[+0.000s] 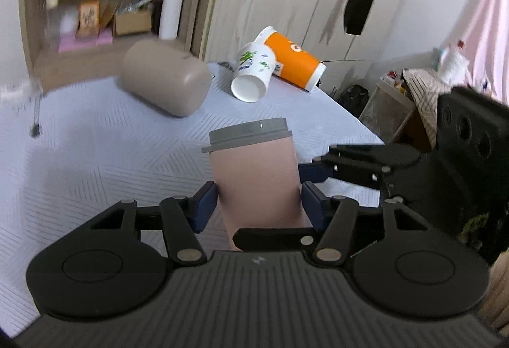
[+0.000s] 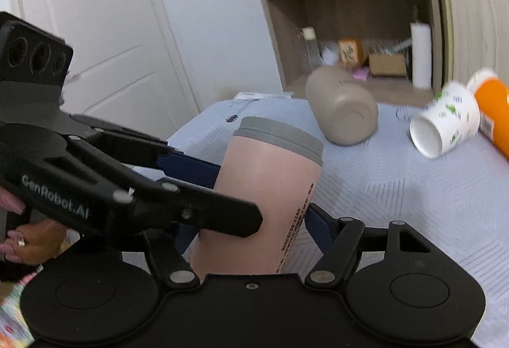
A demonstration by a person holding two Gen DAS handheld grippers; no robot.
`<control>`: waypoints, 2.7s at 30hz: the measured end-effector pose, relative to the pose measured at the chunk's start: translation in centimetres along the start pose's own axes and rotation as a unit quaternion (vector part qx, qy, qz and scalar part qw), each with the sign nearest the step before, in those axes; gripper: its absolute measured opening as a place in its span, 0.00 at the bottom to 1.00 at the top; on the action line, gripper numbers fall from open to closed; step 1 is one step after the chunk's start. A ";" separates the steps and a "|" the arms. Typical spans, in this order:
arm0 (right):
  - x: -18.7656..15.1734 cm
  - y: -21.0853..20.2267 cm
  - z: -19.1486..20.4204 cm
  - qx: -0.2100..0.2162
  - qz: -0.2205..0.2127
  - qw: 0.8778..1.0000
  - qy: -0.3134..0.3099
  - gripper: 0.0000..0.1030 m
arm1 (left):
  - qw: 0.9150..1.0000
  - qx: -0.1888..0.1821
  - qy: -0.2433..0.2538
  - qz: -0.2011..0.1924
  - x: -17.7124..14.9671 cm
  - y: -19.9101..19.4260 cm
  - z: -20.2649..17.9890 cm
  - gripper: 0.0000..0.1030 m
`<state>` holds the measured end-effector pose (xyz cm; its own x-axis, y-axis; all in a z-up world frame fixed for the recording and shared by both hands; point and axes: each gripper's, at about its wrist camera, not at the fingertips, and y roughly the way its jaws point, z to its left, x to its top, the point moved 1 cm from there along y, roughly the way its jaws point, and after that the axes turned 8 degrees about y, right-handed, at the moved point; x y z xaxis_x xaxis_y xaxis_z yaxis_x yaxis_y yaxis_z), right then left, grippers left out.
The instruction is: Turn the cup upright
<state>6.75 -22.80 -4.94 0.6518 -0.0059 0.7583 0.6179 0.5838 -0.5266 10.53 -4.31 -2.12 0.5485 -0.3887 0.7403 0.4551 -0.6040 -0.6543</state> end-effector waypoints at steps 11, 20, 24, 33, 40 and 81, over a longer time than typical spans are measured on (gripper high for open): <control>-1.7 -0.8 2.6 -0.028 -0.054 0.991 -0.117 0.74 | 0.997 0.040 0.044 -0.040 -1.5 -1.6 -1.5 0.56; -1.8 0.5 3.7 -0.073 -0.093 0.976 -0.180 0.74 | 0.995 0.054 0.046 -0.074 -1.2 -1.6 -0.2 0.56; -1.1 1.5 3.3 -0.091 -0.100 0.974 -0.181 0.73 | 0.993 0.061 0.045 -0.085 -0.6 -1.0 0.2 0.56; -0.1 2.8 2.5 -0.130 -0.110 0.967 -0.191 0.73 | 0.992 0.057 0.040 -0.105 0.3 0.1 0.7 0.56; 0.5 3.1 2.1 -0.123 -0.099 0.970 -0.186 0.73 | 0.992 0.056 0.022 -0.112 0.2 0.4 1.0 0.56; -1.7 -3.8 5.0 -0.120 -0.101 0.984 -0.088 0.83 | 0.983 0.119 -0.082 -0.115 -2.7 -7.6 -2.0 0.85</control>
<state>1.14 -20.94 -2.32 0.4326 0.0508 0.9001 0.8264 0.3769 -0.4184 4.16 -0.08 1.13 0.5090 -0.1308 0.8507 0.7204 -0.4761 -0.5043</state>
